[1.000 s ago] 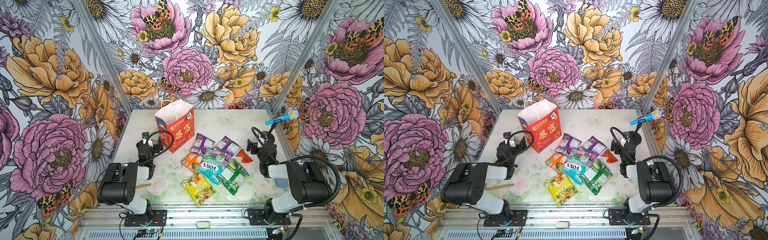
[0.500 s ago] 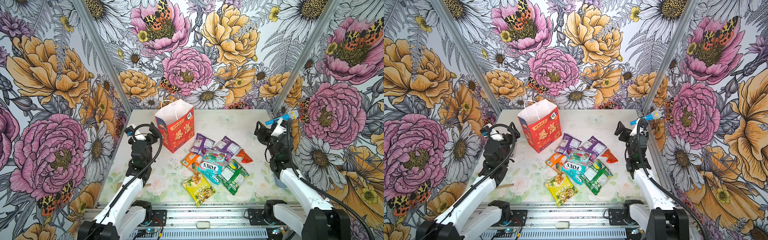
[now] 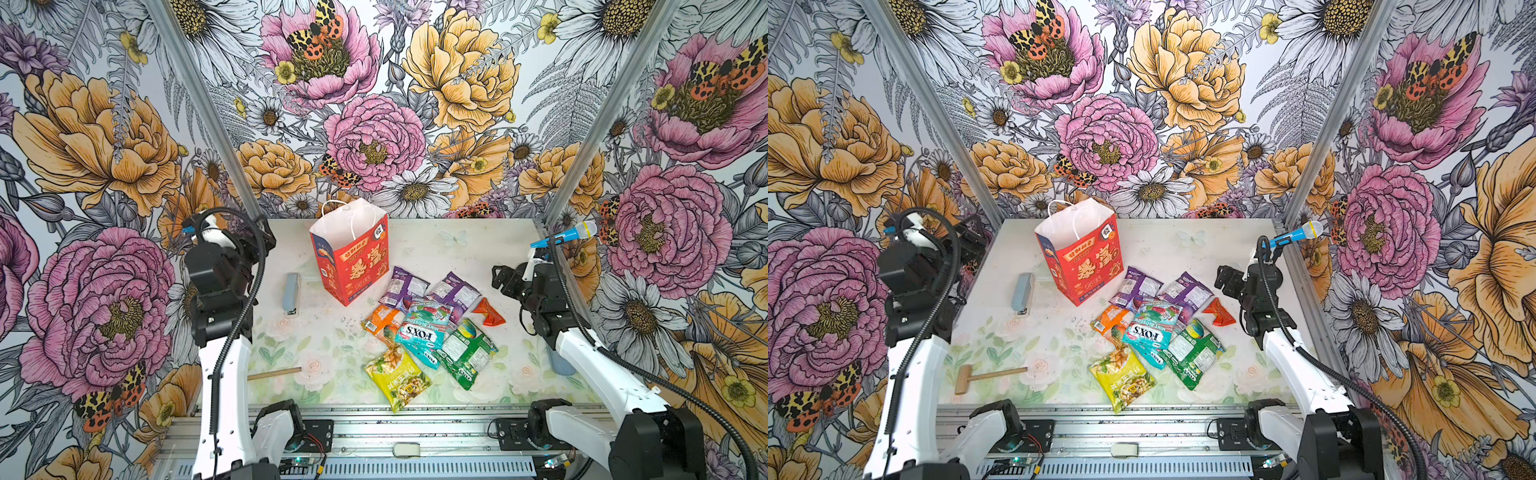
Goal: Place the snacks into the paper bag
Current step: 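Reach the left gripper to the paper bag while the right moves over snacks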
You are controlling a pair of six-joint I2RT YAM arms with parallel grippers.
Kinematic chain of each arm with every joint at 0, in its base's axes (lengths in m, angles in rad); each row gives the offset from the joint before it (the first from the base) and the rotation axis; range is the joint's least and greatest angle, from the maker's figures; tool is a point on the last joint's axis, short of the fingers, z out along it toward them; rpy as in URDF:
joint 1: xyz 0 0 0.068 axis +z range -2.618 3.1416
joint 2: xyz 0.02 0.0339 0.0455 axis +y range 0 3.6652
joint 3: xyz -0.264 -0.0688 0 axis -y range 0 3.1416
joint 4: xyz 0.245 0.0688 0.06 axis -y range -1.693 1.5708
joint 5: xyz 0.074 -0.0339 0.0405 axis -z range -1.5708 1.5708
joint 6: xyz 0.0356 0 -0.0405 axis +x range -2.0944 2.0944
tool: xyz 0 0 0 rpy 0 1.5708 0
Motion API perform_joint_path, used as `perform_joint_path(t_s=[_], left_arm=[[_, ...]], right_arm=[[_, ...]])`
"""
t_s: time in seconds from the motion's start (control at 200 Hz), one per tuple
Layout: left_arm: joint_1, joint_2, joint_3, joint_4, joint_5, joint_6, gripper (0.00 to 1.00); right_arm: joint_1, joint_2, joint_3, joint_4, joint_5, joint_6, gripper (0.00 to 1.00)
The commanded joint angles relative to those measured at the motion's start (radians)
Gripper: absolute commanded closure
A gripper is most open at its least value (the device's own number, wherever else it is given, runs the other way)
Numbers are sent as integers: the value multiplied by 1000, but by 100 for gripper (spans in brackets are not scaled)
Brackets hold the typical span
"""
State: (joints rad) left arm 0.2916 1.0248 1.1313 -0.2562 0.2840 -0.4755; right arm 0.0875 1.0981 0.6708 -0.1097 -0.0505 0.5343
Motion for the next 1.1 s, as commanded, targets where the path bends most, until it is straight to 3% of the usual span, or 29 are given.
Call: perform_joint_path(t_s=[0.0, 0.08, 0.21, 0.55, 0.826, 1.096], left_arm=[[6, 149, 113, -296, 310, 91, 12], [6, 244, 183, -362, 374, 123, 15], [-18, 349, 278, -449, 369, 160, 20], [-238, 514, 525, -650, -14, 362, 22], [-285, 604, 624, -701, -120, 410, 23], [-293, 684, 695, -738, -106, 420, 28]], right_arm=[[19, 27, 24, -80, -21, -3, 9], [27, 42, 31, -83, -35, -5, 9], [37, 65, 54, -97, -46, -13, 11], [60, 101, 73, -103, -68, -6, 12], [69, 108, 79, -108, -72, -2, 13], [75, 126, 86, -107, -84, 5, 13]])
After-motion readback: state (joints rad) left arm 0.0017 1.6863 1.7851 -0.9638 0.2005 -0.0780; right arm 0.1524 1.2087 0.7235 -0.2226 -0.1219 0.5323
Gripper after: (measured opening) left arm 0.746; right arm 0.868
